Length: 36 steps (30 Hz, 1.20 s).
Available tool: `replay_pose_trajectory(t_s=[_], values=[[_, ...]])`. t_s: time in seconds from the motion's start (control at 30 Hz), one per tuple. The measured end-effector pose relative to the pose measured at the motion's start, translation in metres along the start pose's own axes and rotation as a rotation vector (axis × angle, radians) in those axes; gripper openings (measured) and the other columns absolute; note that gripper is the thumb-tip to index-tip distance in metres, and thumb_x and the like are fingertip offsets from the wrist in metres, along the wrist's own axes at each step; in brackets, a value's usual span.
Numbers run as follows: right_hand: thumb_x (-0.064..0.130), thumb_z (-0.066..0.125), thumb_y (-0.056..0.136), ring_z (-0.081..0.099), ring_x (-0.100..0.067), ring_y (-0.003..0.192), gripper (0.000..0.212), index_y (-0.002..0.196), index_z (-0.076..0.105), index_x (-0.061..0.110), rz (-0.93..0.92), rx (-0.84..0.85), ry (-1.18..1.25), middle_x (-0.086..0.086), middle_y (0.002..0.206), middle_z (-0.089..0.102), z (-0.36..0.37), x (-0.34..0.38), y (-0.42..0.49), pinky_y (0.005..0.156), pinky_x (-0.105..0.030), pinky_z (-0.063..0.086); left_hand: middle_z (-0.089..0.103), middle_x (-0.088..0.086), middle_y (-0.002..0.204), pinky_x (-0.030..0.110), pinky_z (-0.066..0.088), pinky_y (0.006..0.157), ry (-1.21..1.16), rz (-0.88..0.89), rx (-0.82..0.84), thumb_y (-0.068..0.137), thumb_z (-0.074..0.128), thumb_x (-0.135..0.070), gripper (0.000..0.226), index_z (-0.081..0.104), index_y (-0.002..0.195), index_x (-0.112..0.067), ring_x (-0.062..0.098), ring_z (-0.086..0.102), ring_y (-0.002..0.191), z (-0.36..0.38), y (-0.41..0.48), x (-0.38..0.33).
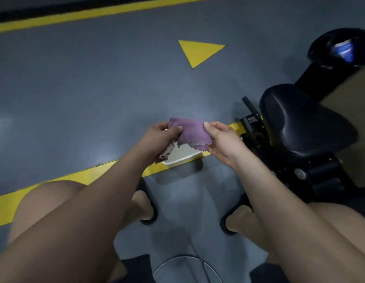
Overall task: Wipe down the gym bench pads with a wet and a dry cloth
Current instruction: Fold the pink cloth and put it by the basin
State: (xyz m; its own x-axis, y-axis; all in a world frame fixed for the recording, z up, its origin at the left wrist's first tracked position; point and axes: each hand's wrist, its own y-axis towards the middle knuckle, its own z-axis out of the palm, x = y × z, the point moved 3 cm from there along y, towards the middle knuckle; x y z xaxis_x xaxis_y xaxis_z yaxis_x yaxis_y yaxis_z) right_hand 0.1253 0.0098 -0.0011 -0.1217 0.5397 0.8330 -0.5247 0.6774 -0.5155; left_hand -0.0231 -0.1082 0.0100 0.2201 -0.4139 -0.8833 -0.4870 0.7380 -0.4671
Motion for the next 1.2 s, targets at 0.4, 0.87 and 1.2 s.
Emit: replay_pose_trajectory(t_s=[0.4,0.87,1.2], values=[[0.017,0.064,0.054,0.055,-0.032,0.071,0.044,0.092,0.068,-0.006,0.479,-0.160,-0.007,-0.036,0.085,0.060,0.014,-0.259,0.154,0.061,-0.040,0.044,0.065,0.007,0.080,0.022,0.041,0.049,0.665,-0.359,0.044,0.099,0.056,-0.028,0.011,0.063,0.101,-0.020,0.023,0.057,0.060,-0.033,0.181,0.188],[0.006,0.056,0.091,0.059,-0.025,0.075,0.010,0.085,0.063,0.011,0.527,-0.309,-0.015,-0.015,0.078,0.065,0.012,-0.309,0.171,0.066,-0.034,0.047,0.074,0.004,0.112,0.031,0.052,0.084,0.998,-0.183,0.227,0.097,0.054,-0.024,0.031,0.071,0.122,-0.025,0.026,0.067,0.100,-0.024,0.198,0.244],[0.014,0.064,0.093,0.065,-0.023,0.092,0.046,0.137,0.052,0.015,0.452,-0.206,-0.365,-0.003,0.101,0.067,-0.003,-0.291,0.160,0.093,-0.039,0.053,0.063,0.004,0.114,0.041,0.056,0.082,1.141,-0.117,0.086,0.093,0.060,-0.018,0.021,0.074,0.106,-0.025,0.031,0.064,0.101,-0.021,0.205,0.238]])
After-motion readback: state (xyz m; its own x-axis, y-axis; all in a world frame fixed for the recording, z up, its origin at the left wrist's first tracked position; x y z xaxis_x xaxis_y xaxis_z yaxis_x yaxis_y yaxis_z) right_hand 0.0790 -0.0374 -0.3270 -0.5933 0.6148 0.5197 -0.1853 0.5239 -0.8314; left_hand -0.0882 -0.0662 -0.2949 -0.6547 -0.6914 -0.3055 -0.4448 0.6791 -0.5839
